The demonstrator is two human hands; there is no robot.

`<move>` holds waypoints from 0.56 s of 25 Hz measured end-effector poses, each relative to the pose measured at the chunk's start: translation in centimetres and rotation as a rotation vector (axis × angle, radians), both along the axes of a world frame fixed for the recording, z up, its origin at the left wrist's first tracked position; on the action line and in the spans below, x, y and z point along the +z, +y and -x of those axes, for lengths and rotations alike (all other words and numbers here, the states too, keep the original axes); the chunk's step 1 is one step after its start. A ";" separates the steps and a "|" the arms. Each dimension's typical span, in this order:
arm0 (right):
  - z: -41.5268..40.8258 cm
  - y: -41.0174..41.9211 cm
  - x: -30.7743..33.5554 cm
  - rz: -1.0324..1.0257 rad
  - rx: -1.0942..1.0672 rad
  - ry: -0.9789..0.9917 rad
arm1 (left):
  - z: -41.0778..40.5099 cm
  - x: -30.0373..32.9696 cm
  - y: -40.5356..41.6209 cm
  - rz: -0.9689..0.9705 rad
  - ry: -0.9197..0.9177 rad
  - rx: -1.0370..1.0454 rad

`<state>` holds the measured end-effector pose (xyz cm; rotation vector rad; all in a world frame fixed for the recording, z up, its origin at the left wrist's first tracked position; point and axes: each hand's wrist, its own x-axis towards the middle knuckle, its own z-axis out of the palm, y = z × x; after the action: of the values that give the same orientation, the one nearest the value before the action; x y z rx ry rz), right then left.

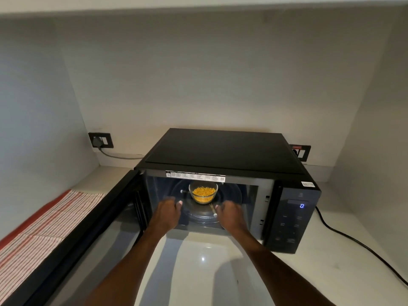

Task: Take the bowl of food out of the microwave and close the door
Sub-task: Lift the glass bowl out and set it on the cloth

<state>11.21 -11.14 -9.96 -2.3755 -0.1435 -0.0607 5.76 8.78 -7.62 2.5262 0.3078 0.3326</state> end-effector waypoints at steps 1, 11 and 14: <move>-0.7 0.3 -0.1 -0.001 -0.017 0.011 | -0.9 -0.4 0.0 0.024 0.002 -0.005; -5.3 2.9 -0.4 -0.019 -0.147 0.022 | -7.2 -2.7 -0.8 0.240 -0.089 0.084; -6.4 3.6 -1.0 -0.059 -0.113 0.068 | -8.8 -3.1 -0.9 0.281 -0.075 0.091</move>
<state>17.65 -7.53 -10.97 -2.3215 0.0249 -0.0370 14.54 7.89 -10.71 2.2232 0.4106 0.3903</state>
